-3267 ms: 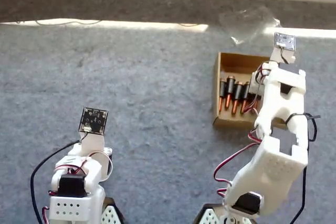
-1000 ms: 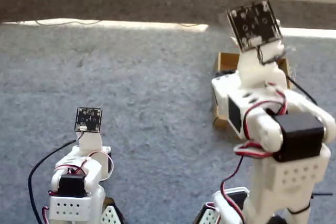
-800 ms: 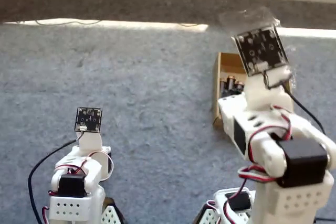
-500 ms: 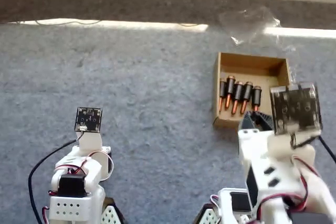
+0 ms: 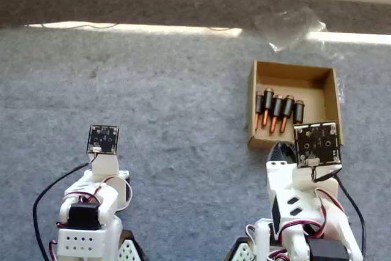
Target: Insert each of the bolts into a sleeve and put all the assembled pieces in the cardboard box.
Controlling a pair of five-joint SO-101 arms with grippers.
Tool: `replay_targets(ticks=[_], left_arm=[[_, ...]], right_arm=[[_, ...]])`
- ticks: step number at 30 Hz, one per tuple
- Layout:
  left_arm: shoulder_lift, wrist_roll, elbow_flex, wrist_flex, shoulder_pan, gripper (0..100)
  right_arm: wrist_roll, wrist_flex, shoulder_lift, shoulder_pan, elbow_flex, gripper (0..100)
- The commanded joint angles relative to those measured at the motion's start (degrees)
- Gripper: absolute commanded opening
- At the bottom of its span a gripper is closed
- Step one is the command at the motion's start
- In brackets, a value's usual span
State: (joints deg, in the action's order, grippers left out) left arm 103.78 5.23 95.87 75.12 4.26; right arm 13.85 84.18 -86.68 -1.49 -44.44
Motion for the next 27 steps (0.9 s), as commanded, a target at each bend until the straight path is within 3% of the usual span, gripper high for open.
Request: replay_targets(ticks=[1, 21, 27], left_arm=[[0.48, 0.53, 1.27, 0.35, 0.84, 1], [0.48, 0.53, 1.27, 0.35, 0.84, 1], [0.48, 0.7, 1.27, 0.35, 1.01, 1]], right_arm=[[0.62, -3.91, -4.7, 0.48, -3.65, 0.5], [0.79, -16.31, -18.15, 0.31, -23.34, 0.6], [0.7, -19.12, -18.15, -5.14, -33.27, 0.6]])
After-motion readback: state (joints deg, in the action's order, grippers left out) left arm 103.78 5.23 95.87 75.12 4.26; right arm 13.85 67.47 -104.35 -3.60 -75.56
